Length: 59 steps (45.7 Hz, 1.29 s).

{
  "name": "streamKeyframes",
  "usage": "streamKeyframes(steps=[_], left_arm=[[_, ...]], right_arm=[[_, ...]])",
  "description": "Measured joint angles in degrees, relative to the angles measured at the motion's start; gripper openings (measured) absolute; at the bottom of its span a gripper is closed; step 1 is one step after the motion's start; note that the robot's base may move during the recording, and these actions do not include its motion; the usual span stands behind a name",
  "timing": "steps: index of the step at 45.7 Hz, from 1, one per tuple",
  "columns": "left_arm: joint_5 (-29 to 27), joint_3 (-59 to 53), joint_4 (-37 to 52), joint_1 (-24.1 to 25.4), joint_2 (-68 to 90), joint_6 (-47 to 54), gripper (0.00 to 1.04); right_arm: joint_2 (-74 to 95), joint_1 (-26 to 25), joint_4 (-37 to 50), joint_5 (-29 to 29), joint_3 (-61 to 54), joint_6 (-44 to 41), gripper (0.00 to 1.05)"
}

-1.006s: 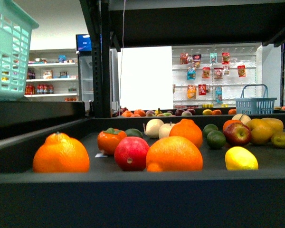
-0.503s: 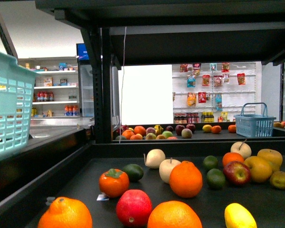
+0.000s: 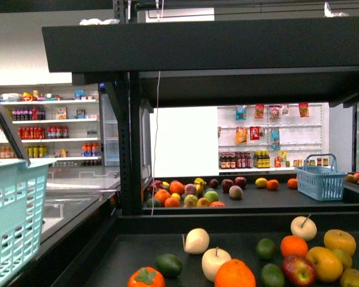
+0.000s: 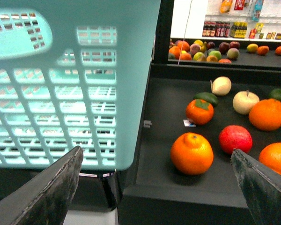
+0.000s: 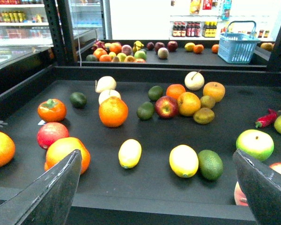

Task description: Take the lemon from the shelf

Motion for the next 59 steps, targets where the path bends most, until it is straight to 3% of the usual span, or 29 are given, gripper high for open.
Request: streamKeyframes(steps=[41,44,47,50,55,59], left_arm=[[0.04,0.0,0.0,0.0,0.0,-0.02,0.97],[-0.57,1.53,-4.09,0.33,2.45,-8.76,0.97],[3.78,4.98,-3.96,2.82,7.34,-22.99,0.97],[7.13,8.87,-2.16,5.09,11.39,-30.58,0.97],[16.7,19.19,5.97,15.17,26.43,-47.3,0.97],[18.73,24.33,11.28,20.02,38.49,-58.62,0.97]], right_arm=[[0.02,0.0,0.02,-0.02,0.02,0.0,0.97],[0.02,0.0,0.02,0.04,0.02,0.0,0.97],[0.02,0.0,0.02,0.0,0.02,0.0,0.97],[0.02,0.0,0.02,-0.02,0.02,0.0,0.97],[0.02,0.0,0.02,0.0,0.02,0.0,0.97],[0.02,0.0,0.02,-0.02,0.02,0.0,0.97]])
